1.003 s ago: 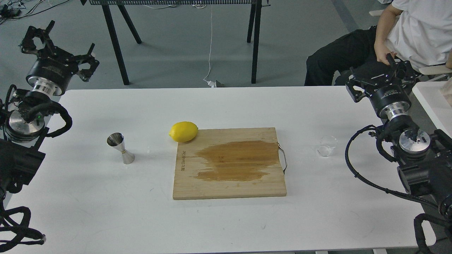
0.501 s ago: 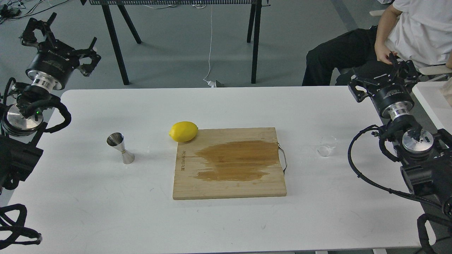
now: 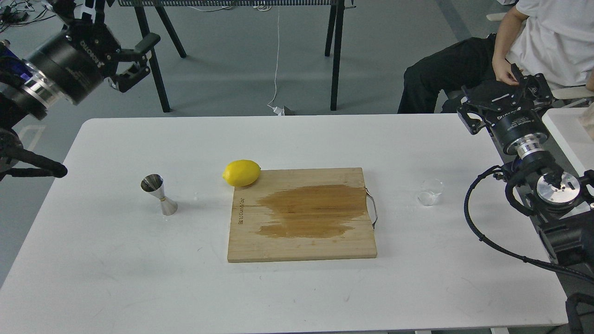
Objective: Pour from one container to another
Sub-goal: 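Raise the left gripper and swing it toward the metal jigger, then lower the left gripper around the metal jigger and close on it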
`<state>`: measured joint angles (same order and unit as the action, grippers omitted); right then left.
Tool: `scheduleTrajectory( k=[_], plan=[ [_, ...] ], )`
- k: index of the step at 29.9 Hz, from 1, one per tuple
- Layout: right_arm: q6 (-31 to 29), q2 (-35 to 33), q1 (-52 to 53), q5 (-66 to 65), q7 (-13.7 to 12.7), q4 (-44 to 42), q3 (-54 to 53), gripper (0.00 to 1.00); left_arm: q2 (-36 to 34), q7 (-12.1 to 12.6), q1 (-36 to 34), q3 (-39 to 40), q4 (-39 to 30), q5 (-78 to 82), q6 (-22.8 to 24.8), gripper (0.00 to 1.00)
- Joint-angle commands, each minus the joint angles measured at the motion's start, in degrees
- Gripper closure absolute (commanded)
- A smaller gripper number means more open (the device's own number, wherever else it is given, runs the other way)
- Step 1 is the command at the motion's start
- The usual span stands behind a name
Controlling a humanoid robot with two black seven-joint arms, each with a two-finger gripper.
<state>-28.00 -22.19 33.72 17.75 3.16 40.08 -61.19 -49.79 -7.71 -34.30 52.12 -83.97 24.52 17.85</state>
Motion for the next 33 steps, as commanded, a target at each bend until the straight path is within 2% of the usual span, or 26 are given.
scheduleTrajectory(
  k=[1,5,6,9,13,18,22,25,27,29,33],
  plan=[
    [0.00,-1.18,-0.93,0.01,-0.08,0.70,-0.33,0.00,-2.76,-1.16,1.16,0.18,-4.79,8.33,-0.28,0.03],
    [0.00,-1.62,-1.46,0.01,0.01,0.52,-0.42,0.00,-3.64,-5.56,2.57,0.09,-6.65,13.86,-1.15,0.07],
    [0.00,-1.62,-1.55,0.01,0.01,0.52,-0.42,0.00,-3.73,-6.35,3.18,0.09,-6.91,17.19,-2.20,0.10],
    [0.00,-1.54,-1.46,0.01,-0.08,0.26,-0.51,0.00,-3.73,-8.11,7.04,0.00,-7.52,30.10,-5.01,0.11],
    [0.00,-1.62,-1.02,0.01,-0.34,-0.26,-0.42,0.00,-3.64,-8.12,13.80,-0.09,-7.88,45.92,-8.26,0.11],
    [0.00,-1.36,-0.76,0.01,-0.43,-0.88,0.37,0.00,-3.56,-8.29,19.87,-0.79,-5.51,68.07,-18.19,0.11],
    [0.00,-0.83,-0.85,-0.08,-0.43,-0.79,0.46,0.00,-3.82,-8.29,23.39,-1.40,-3.49,79.69,-20.05,0.11],
    [0.00,-0.83,-0.93,-0.08,-0.43,-0.88,0.55,0.00,-4.96,-8.20,27.51,-1.49,-2.52,88.81,-25.48,0.11],
    [0.00,-1.18,-0.93,-0.25,-0.61,-0.97,1.51,0.00,-5.66,-8.20,30.51,-1.58,0.72,99.34,-29.35,0.11],
    [0.00,-1.54,-0.76,-1.22,-0.61,-0.88,3.96,0.00,-4.61,-8.20,32.09,-1.75,4.67,100.48,-33.21,0.11],
    [0.00,-1.54,-0.58,-1.40,-0.43,-0.79,4.59,0.00,-1.46,-8.12,32.02,-5.35,12.41,100.48,-36.13,0.11]
  ],
)
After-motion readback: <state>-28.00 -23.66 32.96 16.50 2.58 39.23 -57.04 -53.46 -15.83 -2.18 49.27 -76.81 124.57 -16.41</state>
